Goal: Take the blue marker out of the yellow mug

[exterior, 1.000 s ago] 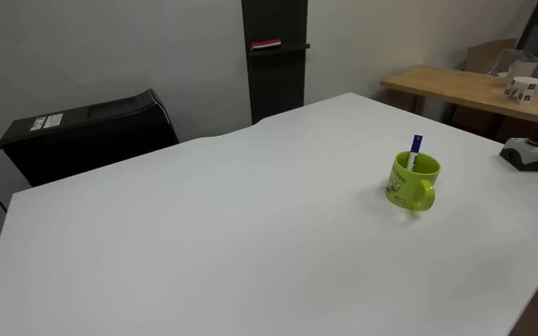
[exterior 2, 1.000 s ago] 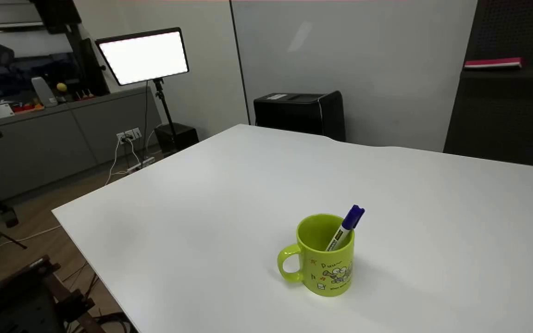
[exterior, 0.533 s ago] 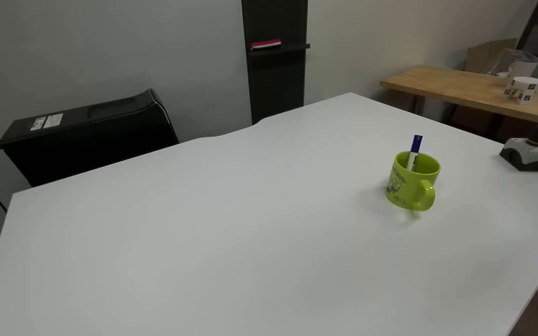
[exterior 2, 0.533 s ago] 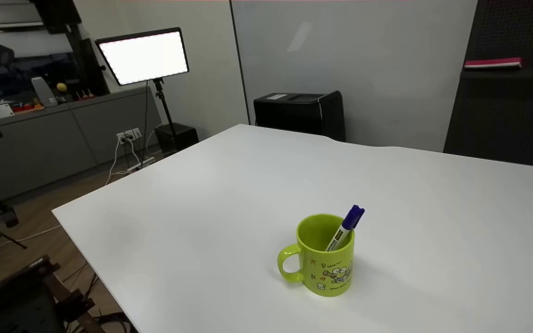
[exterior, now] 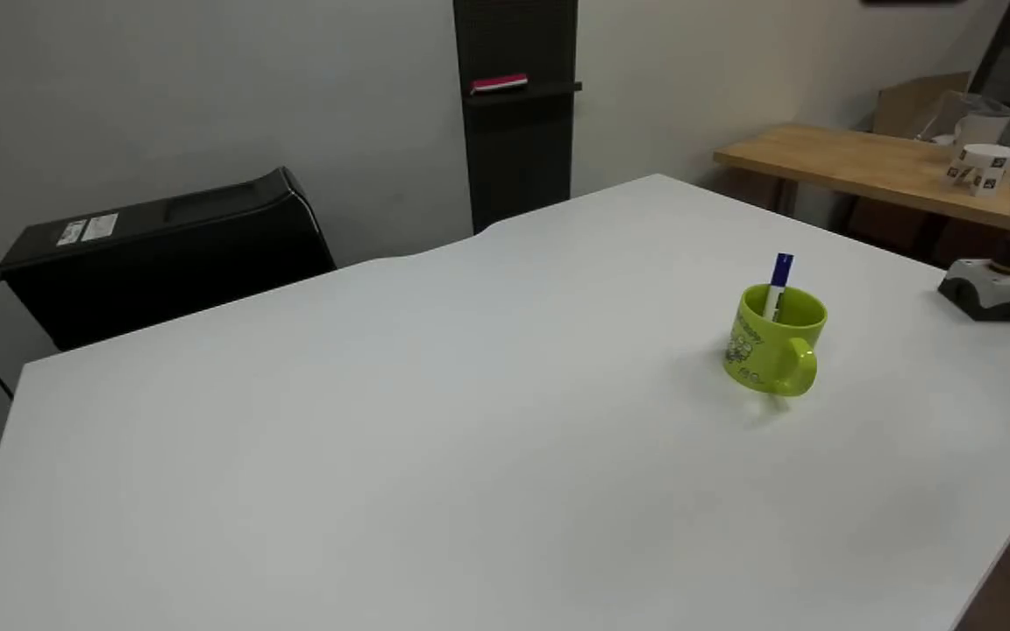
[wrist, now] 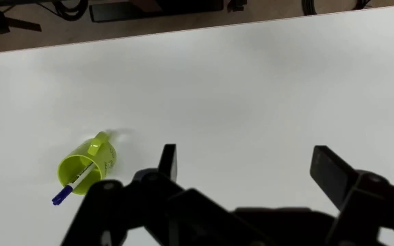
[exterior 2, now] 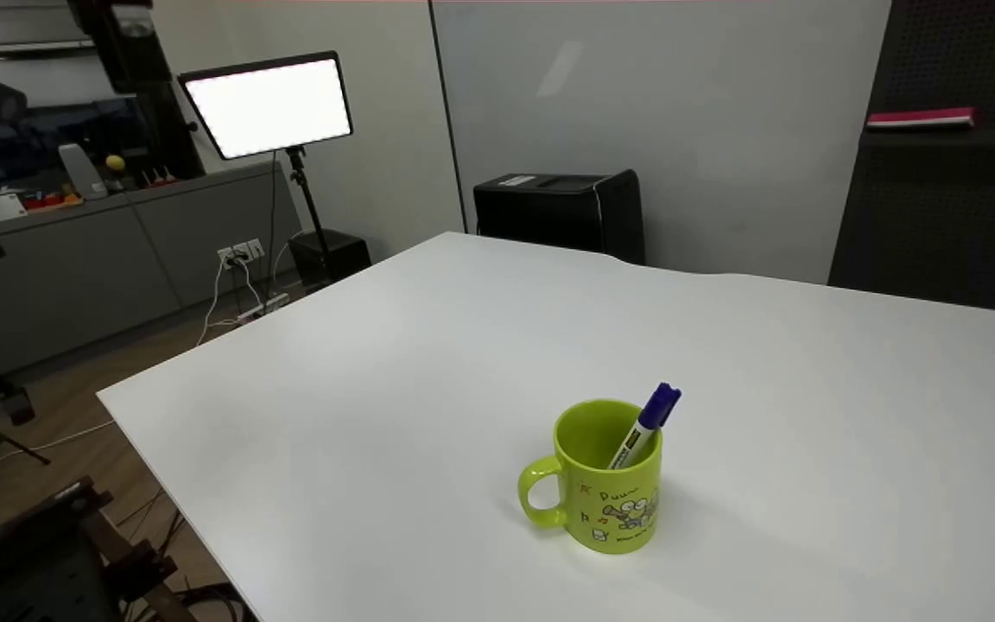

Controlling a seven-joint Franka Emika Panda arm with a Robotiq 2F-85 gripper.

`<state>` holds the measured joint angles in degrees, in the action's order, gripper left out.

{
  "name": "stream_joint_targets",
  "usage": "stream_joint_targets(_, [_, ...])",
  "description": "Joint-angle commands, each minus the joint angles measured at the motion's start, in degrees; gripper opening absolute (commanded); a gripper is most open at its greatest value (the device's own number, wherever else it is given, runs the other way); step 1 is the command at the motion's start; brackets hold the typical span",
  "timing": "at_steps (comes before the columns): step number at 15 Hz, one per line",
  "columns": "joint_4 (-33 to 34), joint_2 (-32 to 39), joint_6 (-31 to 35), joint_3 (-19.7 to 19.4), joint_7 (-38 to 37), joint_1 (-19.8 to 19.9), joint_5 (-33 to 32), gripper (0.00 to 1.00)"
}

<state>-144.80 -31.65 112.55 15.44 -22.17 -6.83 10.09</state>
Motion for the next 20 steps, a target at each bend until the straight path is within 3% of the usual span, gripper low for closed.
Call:
stream_joint_targets(1, [-1.6,2.3,-0.6,-4.3,-0.3,2.7,0.5,1.0])
stream_joint_targets(13, [-0.9,12.1,0.8,-19.1,-2.3,16.3,2.3,1.0])
stream_joint_targets(20, [5.6,23.3,2.7,-23.5,-2.0,19.2,4.9,1.0])
